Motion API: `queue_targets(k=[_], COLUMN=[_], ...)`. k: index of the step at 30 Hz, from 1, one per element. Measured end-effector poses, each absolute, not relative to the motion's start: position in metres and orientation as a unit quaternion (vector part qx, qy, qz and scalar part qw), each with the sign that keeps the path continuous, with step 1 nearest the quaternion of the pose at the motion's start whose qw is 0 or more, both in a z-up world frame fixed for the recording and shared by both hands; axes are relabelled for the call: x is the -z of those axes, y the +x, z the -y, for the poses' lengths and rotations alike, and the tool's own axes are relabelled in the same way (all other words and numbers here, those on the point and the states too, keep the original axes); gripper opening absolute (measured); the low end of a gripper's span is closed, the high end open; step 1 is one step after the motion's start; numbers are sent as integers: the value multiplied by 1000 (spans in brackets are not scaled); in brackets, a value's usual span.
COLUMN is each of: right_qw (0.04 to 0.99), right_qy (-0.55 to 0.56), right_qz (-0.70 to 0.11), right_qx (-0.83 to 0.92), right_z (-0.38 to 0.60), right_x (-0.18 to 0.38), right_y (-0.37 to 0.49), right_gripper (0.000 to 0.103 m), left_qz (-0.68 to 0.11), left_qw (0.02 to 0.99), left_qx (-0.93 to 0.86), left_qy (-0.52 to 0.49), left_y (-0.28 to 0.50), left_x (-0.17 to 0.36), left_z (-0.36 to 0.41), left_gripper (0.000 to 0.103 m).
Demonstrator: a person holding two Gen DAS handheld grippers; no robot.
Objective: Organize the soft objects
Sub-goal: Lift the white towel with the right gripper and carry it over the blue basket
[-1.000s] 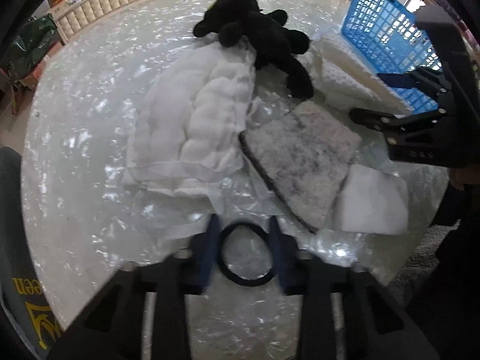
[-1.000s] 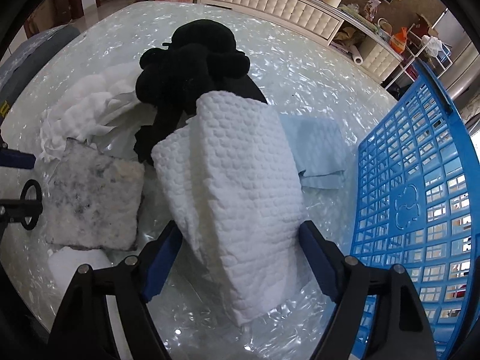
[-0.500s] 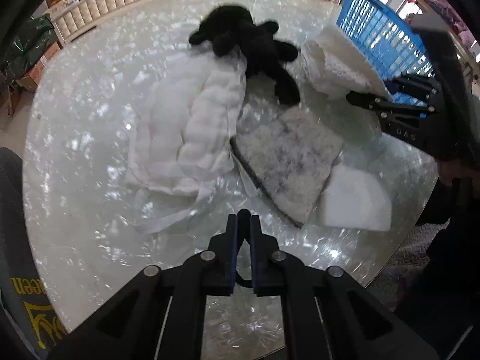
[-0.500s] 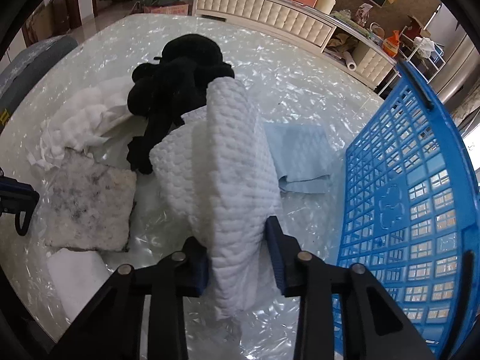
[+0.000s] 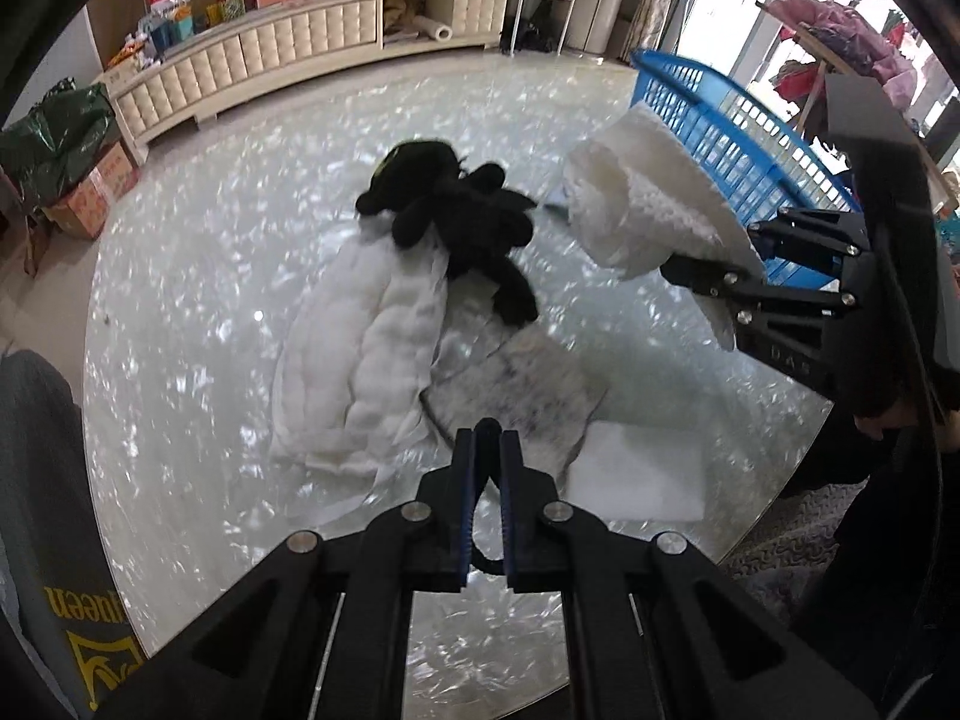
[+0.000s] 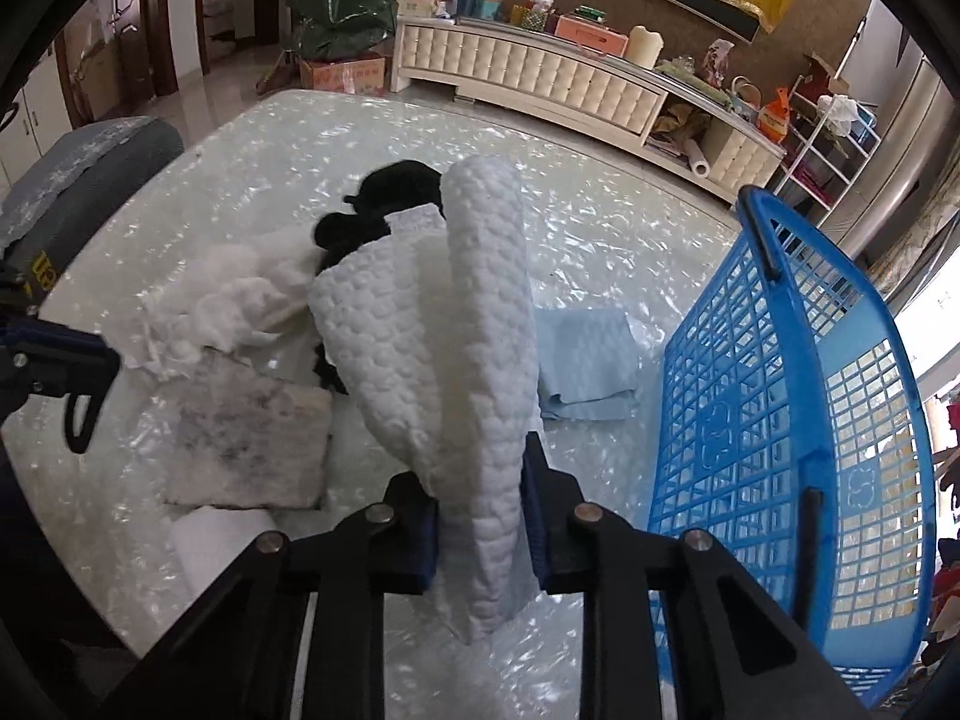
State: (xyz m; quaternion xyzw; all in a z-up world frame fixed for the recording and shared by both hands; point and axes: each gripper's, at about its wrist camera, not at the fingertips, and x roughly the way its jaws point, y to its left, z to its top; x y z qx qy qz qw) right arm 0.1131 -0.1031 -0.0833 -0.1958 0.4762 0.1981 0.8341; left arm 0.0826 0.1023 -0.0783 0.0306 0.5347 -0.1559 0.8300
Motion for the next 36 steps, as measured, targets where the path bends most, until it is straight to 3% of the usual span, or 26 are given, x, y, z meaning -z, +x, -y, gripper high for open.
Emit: queue_targets(k=[19, 36], right_qw=[866, 881], right_qy=[-171, -156], right_qz=[-437, -436], right_qx=[-171, -99], right_z=[129, 183], right_x=[0, -10], right_y=[73, 76], right_gripper=[22, 22], left_qz=[-456, -441], left_qw=[869, 869], left_qx=[189, 206], left_qy=[46, 88], left_y=[101, 110], left_x=[18, 10], left_z=[-41, 5], left_gripper=[6, 6])
